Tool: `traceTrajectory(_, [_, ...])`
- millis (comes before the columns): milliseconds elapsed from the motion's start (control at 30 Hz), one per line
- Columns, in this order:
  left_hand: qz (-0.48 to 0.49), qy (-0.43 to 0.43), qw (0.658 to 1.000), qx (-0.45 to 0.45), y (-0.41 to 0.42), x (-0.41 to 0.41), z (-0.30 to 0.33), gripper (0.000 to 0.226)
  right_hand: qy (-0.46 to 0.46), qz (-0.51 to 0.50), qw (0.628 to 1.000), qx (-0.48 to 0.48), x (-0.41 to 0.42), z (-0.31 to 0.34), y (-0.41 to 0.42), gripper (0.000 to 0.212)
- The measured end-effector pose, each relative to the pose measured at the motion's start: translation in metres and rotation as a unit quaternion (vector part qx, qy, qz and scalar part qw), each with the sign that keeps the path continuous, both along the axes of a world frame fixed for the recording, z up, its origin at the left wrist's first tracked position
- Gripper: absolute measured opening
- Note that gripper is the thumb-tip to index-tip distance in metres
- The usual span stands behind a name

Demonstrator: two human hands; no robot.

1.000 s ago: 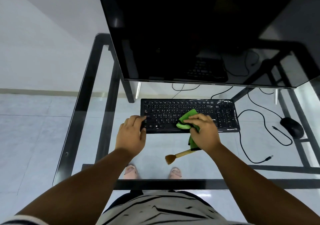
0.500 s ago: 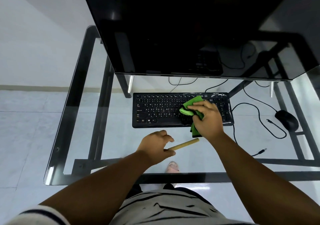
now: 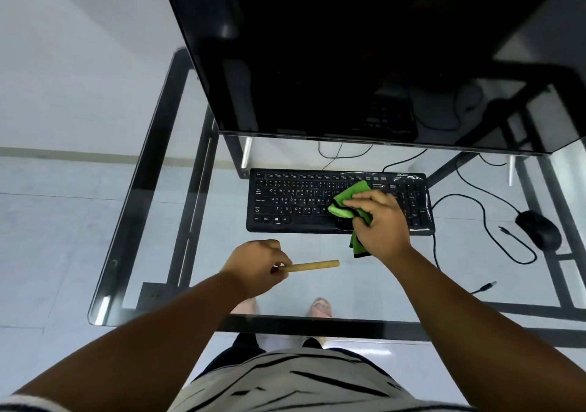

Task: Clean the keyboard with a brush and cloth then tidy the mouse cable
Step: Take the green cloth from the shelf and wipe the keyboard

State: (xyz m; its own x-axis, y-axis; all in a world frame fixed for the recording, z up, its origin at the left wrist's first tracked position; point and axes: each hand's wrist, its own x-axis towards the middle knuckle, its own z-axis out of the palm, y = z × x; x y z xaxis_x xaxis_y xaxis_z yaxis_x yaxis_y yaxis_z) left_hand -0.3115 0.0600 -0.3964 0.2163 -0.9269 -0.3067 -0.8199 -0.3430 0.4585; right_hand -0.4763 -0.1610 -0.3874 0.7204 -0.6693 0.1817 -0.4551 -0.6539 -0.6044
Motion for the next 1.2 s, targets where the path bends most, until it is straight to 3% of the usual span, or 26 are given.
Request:
traceTrajectory(200, [-0.005, -0.031, 0.999, -0.008, 0.017, 0.021, 0.002, 0.026, 0.021, 0.064, 0.997, -0.026, 0.012, 0.000, 0.015, 0.044])
traceTrajectory(400, [0.120, -0.086, 0.978, -0.150, 0.018, 0.047, 0.006, 0.037, 0.066, 0.196, 0.976, -0.070, 0.037, 0.005, 0.033, 0.044])
traceTrajectory(533, [0.142, -0.069, 0.986, -0.053, 0.008, 0.069, 0.007, 0.058, 0.096, 0.282, 0.947, -0.118, 0.061, 0.009, 0.043, 0.043])
traceTrajectory(667, [0.123, -0.057, 0.991, 0.005, 0.000, 0.075, -0.002, 0.063, 0.126, 0.336, 0.923, -0.142, 0.078, 0.006, 0.049, 0.042])
traceTrajectory(1200, [0.107, -0.068, 0.990, 0.069, -0.001, 0.069, -0.007, 0.065, 0.155, 0.315, 0.926, -0.140, 0.055, 0.010, 0.037, 0.036])
